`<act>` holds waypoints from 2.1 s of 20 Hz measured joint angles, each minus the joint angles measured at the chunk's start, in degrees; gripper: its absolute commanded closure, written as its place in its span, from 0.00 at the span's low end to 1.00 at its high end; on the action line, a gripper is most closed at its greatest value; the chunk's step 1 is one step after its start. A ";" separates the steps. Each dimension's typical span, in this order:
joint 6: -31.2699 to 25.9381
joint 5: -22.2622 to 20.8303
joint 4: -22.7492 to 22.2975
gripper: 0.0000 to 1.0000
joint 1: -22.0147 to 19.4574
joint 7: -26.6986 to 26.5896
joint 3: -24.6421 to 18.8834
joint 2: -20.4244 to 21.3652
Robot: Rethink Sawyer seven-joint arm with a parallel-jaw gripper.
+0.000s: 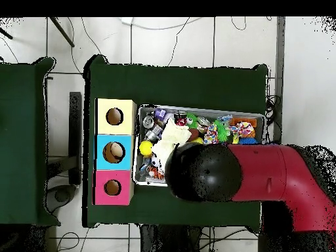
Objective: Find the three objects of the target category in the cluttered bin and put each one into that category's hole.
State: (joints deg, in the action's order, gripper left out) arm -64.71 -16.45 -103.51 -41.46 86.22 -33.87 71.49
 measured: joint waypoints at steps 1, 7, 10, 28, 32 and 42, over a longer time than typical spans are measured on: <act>0.00 0.16 0.01 1.00 0.16 0.00 0.06 0.24; -0.26 1.85 0.37 1.00 3.03 0.00 0.61 2.62; -0.27 2.17 0.99 1.00 4.99 0.00 0.76 3.30; 10.10 2.17 3.11 1.00 14.99 0.05 2.24 -0.02; 13.02 2.23 3.10 0.00 15.23 0.05 3.26 -0.47; 18.19 4.89 2.98 0.00 15.23 0.05 5.66 -0.45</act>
State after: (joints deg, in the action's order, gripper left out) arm -46.52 -11.56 -100.52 -26.24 86.27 -28.21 71.04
